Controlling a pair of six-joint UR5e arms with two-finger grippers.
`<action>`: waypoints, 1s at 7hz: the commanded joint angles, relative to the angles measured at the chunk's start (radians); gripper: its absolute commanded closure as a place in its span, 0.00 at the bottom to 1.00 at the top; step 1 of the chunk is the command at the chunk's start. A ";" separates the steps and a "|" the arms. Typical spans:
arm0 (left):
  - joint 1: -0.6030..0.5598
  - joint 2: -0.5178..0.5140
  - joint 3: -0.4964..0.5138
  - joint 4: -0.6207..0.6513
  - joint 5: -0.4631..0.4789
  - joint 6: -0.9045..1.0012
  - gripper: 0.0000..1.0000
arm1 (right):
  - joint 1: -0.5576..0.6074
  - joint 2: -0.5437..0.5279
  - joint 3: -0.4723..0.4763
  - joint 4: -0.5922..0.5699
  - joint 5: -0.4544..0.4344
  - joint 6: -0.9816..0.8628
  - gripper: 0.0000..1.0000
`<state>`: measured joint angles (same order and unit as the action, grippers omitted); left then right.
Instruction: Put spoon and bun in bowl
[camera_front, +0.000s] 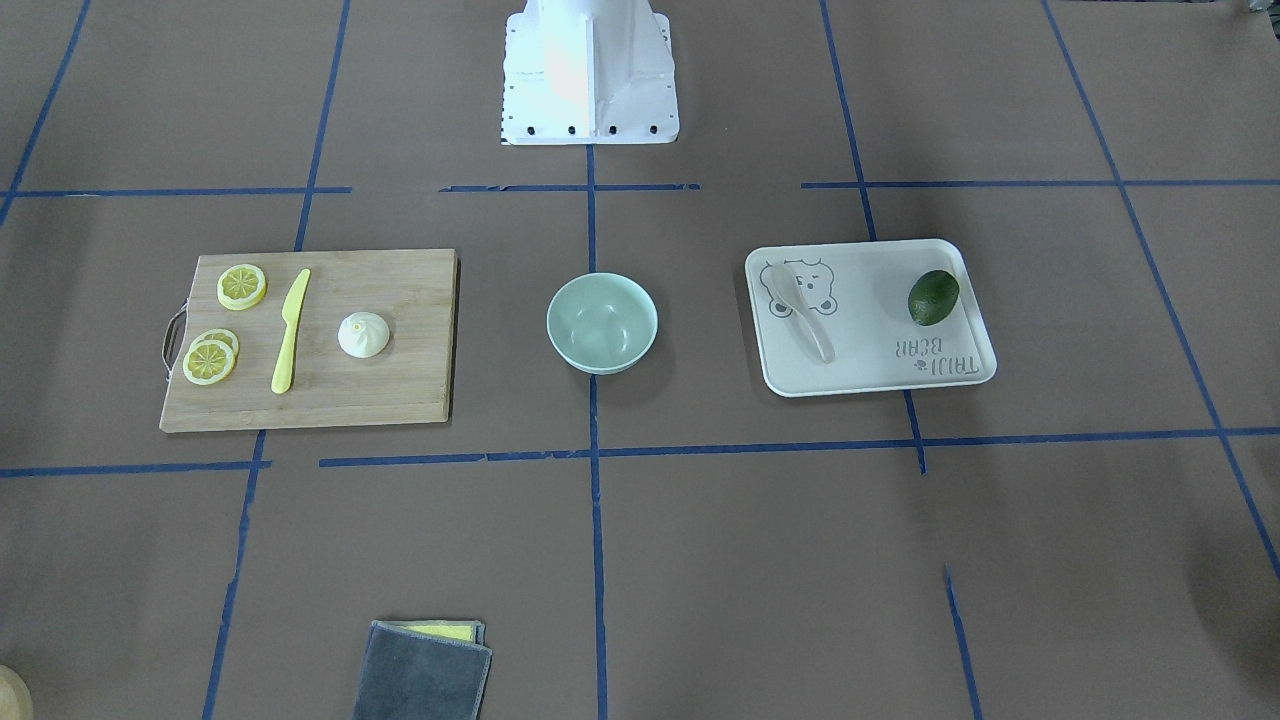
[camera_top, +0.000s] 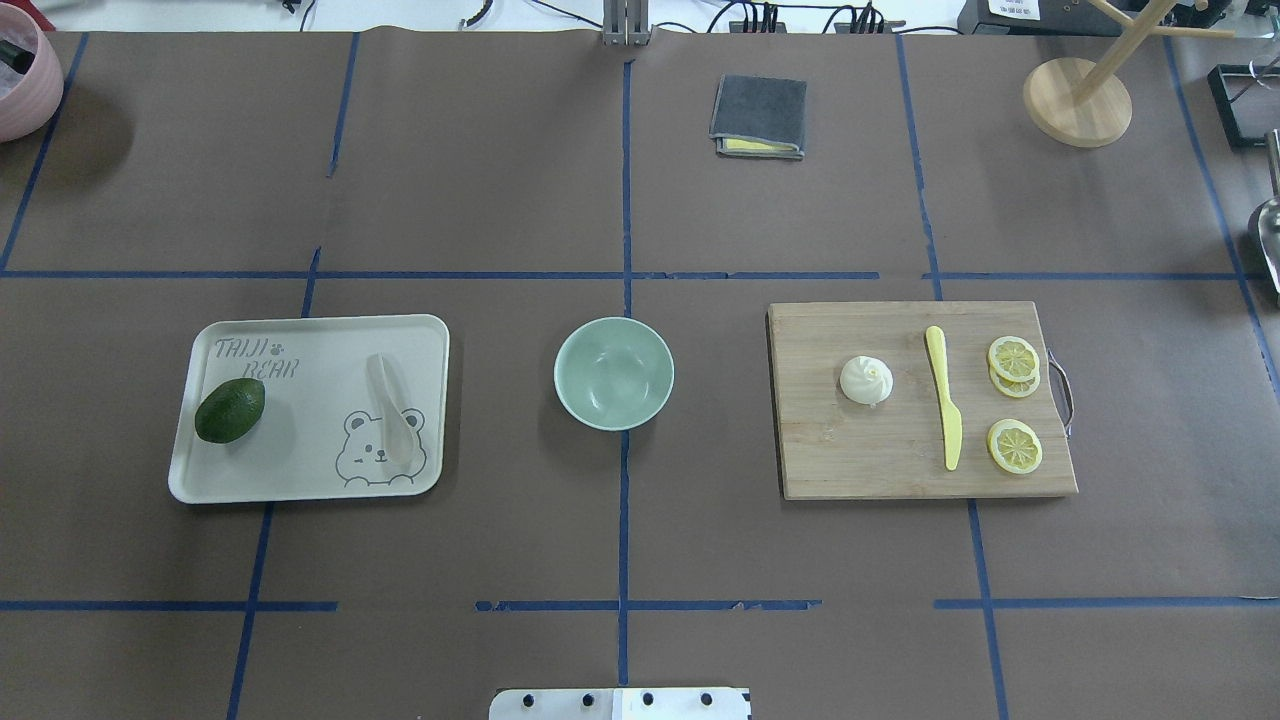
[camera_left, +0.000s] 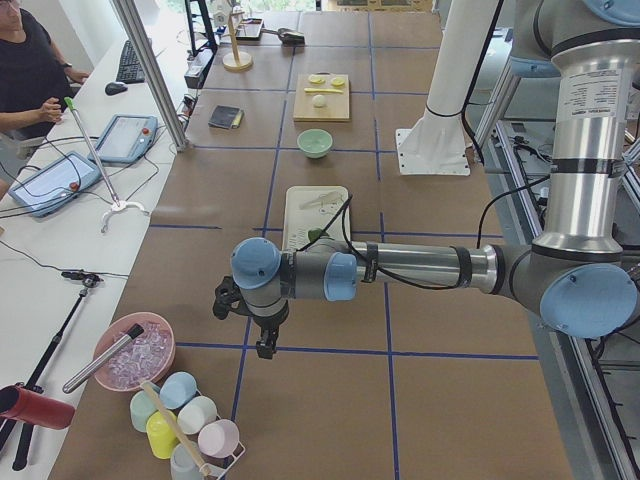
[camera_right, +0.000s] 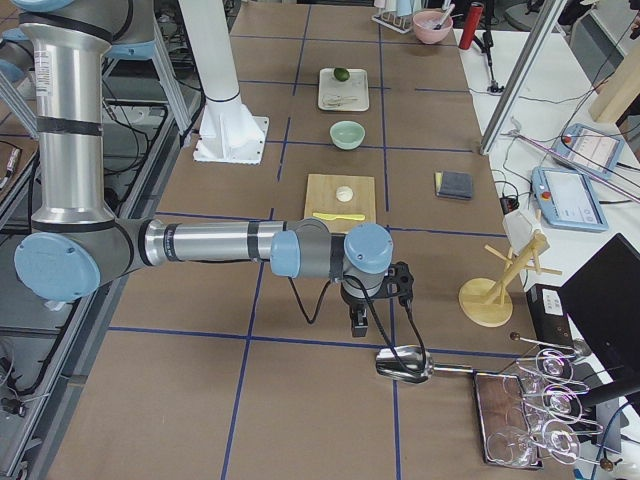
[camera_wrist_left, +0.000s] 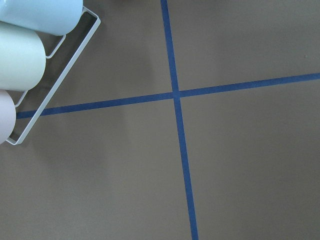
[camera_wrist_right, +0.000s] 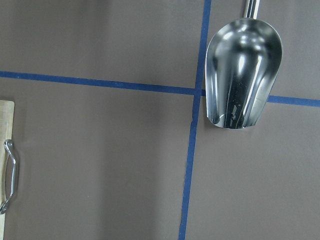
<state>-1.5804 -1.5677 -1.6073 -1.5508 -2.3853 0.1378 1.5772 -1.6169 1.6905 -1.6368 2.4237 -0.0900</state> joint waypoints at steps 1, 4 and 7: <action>-0.001 0.000 -0.002 0.000 -0.002 0.000 0.00 | 0.000 0.000 0.001 0.000 0.000 0.000 0.00; 0.002 -0.017 -0.066 -0.003 0.002 -0.001 0.00 | 0.000 0.020 0.012 0.002 0.003 0.001 0.00; 0.132 -0.078 -0.219 -0.012 0.008 -0.234 0.00 | -0.002 0.037 0.069 0.002 0.003 0.108 0.00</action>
<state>-1.5107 -1.6345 -1.7562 -1.5613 -2.3798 0.0065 1.5765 -1.5875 1.7394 -1.6353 2.4266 -0.0419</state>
